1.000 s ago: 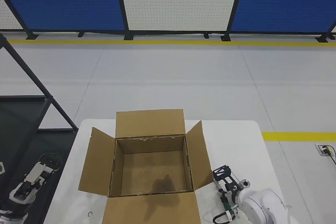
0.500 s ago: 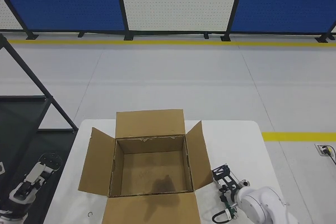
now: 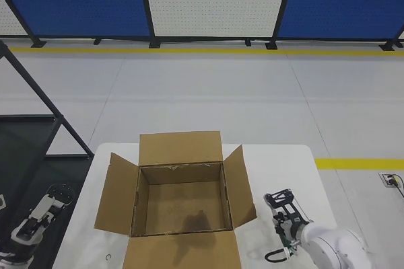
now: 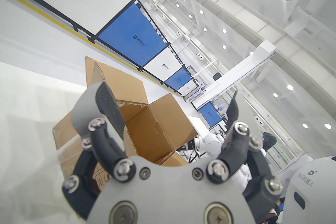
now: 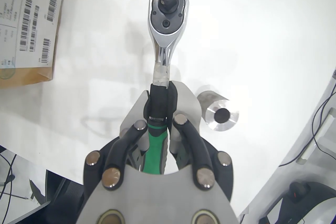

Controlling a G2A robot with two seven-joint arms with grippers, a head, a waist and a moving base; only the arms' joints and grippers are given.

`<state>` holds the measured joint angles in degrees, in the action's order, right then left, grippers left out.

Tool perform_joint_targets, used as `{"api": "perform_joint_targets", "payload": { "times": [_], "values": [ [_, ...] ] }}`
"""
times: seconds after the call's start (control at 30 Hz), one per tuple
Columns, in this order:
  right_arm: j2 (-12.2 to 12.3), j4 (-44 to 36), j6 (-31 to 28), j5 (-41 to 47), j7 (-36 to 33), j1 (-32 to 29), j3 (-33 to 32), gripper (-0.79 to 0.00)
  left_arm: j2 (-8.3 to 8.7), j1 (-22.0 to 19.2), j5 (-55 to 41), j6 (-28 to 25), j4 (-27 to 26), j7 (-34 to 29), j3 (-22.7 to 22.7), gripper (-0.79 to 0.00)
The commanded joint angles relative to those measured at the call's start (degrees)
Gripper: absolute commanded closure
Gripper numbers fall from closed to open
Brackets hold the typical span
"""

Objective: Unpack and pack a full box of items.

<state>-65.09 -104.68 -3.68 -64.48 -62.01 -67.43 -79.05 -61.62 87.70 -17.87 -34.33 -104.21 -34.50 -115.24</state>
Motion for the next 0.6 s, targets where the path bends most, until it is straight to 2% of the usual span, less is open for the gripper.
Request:
{"api": "perform_joint_targets", "payload": {
  "times": [0.0, 0.43, 0.57],
  "values": [
    [0.2, -2.2, 0.1, 0.1, -0.1, -0.5, -1.4, 0.0, 0.0, 0.0, 0.0, 0.0, 0.0, 0.0, 0.0, -0.785],
    [1.3, -16.5, -0.4, 3.9, -1.0, -4.9, -12.5, 0.0, 0.0, 0.0, 0.0, 0.0, 0.0, 0.0, 0.0, -0.785],
    [1.4, -17.2, -0.6, 3.8, -1.2, -5.5, -13.3, 0.0, 0.0, 0.0, 0.0, 0.0, 0.0, 0.0, 0.0, -0.785]
  ]
}}
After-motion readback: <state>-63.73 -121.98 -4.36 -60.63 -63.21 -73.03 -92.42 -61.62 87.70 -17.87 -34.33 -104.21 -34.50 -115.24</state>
